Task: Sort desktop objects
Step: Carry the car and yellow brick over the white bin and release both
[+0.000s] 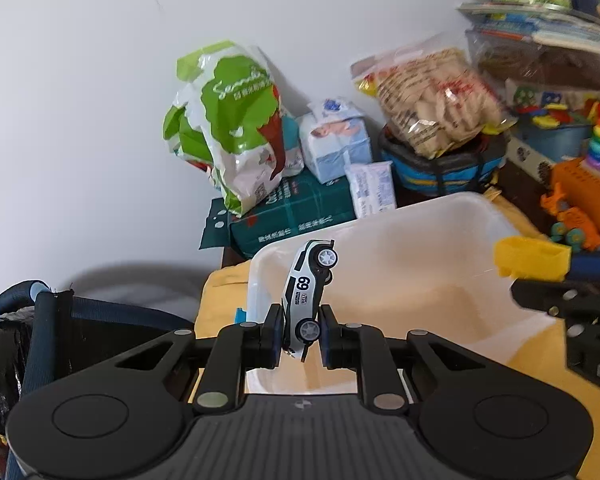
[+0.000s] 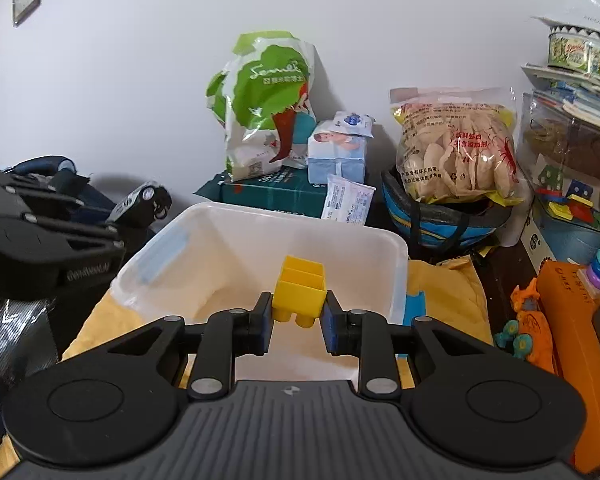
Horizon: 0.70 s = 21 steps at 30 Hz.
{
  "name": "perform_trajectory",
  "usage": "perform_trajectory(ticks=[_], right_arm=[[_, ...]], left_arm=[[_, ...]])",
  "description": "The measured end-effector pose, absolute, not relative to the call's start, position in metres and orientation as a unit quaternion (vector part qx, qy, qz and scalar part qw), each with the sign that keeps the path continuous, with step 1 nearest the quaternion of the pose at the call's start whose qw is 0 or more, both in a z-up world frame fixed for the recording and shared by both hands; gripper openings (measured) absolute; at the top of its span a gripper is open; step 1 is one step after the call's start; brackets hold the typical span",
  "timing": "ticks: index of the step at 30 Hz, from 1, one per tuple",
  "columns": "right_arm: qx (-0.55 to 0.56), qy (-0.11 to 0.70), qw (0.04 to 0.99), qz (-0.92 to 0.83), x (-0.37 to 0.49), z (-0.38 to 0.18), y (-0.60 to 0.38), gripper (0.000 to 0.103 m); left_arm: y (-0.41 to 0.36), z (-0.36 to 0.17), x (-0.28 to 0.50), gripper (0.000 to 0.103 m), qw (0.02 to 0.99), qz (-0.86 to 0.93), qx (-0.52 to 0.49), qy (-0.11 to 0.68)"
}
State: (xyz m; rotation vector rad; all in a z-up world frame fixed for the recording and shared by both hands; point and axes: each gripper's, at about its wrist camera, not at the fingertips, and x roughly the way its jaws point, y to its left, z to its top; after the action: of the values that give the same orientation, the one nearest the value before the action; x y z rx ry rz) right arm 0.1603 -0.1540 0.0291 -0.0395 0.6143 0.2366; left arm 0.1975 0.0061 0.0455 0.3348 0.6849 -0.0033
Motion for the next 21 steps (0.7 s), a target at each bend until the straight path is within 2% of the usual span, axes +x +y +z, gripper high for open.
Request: perform_trajectory(ticks=[9, 12, 13, 14, 16, 18, 21], right_arm=[[-0.025, 0.346, 0.932, 0.107, 0.209, -0.001, -0.145, 0.028], [-0.027, 0.357, 0.928, 0.103, 0.217, -0.009, -0.142, 0.030], [-0.029, 0.360, 0.927, 0.100, 0.218, -0.011, -0.142, 0.032], [-0.031, 0.362, 0.926, 0.098, 0.220, -0.013, -0.141, 0.042], [-0.031, 0.362, 0.926, 0.098, 0.219, -0.015, -0.140, 0.050], [-0.034, 0.359, 0.928, 0.096, 0.217, -0.015, -0.140, 0.051], [-0.028, 0.350, 0.932, 0.095, 0.214, -0.011, -0.140, 0.052]], left_arm=[[0.004, 0.007, 0.241, 0.021, 0.914, 0.003, 0.163, 0.372], [0.005, -0.001, 0.248, 0.024, 0.911, 0.004, 0.159, 0.381], [0.005, -0.004, 0.249, 0.024, 0.910, 0.005, 0.160, 0.383], [0.006, -0.005, 0.250, 0.025, 0.909, 0.006, 0.163, 0.384], [0.006, -0.007, 0.251, 0.033, 0.909, 0.011, 0.167, 0.383], [0.007, -0.007, 0.252, 0.044, 0.909, 0.015, 0.169, 0.381], [0.008, -0.002, 0.249, 0.046, 0.912, 0.019, 0.162, 0.377]])
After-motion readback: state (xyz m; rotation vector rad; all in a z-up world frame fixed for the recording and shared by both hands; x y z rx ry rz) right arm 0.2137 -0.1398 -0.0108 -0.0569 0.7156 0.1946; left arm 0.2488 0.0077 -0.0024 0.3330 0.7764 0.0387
